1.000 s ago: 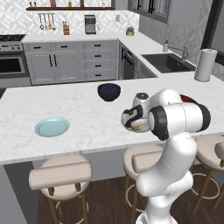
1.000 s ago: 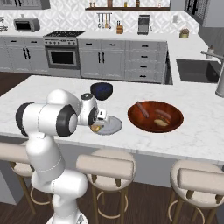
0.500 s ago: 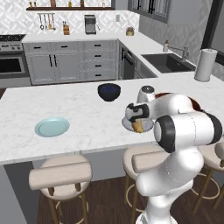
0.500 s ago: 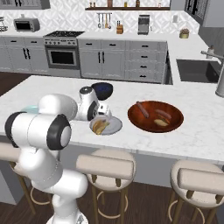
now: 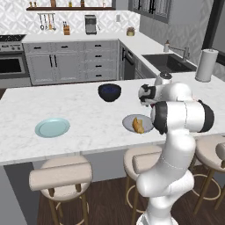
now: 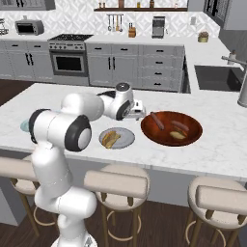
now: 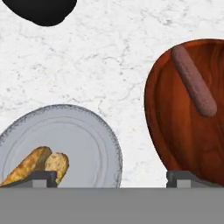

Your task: Place one bun and one sausage from the bowl on each plate.

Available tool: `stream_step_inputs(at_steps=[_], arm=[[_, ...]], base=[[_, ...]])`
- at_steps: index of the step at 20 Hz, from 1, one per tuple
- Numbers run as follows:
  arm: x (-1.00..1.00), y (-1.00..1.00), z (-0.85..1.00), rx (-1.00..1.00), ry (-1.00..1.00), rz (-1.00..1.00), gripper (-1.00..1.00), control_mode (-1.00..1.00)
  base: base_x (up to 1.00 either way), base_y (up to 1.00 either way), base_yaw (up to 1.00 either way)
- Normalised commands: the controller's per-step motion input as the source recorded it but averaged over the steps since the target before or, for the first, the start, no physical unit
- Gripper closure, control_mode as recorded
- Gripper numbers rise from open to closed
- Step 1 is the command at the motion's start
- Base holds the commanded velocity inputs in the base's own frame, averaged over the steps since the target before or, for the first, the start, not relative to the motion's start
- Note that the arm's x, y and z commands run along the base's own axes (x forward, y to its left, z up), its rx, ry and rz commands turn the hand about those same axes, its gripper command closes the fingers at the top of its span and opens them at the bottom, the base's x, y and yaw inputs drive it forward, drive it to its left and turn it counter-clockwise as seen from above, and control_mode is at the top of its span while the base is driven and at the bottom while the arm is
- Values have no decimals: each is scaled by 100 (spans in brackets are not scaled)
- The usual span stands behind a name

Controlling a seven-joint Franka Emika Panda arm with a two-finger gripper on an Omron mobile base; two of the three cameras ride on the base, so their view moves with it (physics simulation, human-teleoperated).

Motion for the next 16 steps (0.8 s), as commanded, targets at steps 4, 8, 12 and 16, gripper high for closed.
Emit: stream_step_inputs(at_steps=[4, 8, 12, 16], arm=[[99, -97, 3, 0, 0, 19, -100, -100], [59, -73, -6, 5, 6, 6, -100, -100], [50, -24, -10, 11, 6, 0, -100, -100], [35, -10, -5, 8, 12, 0, -100, -100]], base=[[0, 0, 0], [0, 0, 0], [0, 0, 0], [0, 0, 0]])
